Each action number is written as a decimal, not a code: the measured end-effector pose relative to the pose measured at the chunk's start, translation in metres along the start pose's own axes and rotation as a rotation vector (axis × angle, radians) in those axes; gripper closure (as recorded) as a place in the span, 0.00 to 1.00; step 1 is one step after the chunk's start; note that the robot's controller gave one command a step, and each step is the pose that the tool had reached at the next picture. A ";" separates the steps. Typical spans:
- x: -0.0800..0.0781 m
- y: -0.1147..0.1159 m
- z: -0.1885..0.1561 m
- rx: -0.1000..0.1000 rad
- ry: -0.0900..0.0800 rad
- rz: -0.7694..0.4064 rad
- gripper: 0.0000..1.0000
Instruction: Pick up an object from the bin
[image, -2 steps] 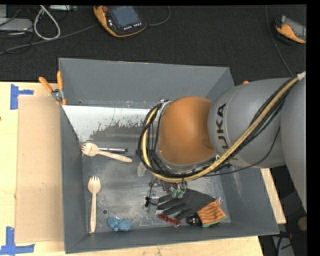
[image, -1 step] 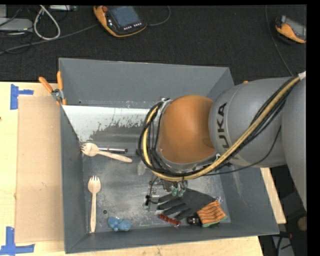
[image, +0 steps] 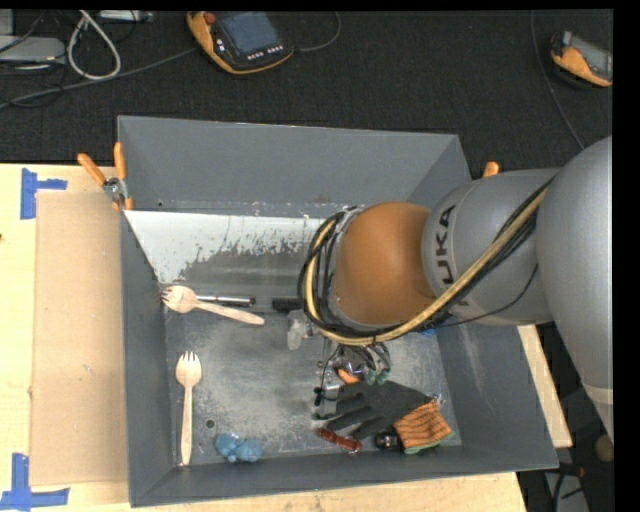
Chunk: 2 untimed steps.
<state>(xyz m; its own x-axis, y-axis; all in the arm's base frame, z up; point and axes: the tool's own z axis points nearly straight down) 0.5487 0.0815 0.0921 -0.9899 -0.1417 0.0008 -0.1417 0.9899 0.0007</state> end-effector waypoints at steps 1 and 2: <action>0.018 -0.076 0.017 -0.002 -0.001 -0.037 0.00; 0.049 -0.094 -0.007 -0.004 0.006 -0.197 0.00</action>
Offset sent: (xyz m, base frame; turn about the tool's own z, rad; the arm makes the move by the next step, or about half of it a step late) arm -0.0348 -0.0996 0.0079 -0.1978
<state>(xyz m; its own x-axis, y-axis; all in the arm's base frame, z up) 0.5131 -0.0183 0.0992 -0.9430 -0.3327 0.0058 -0.3326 0.9430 0.0054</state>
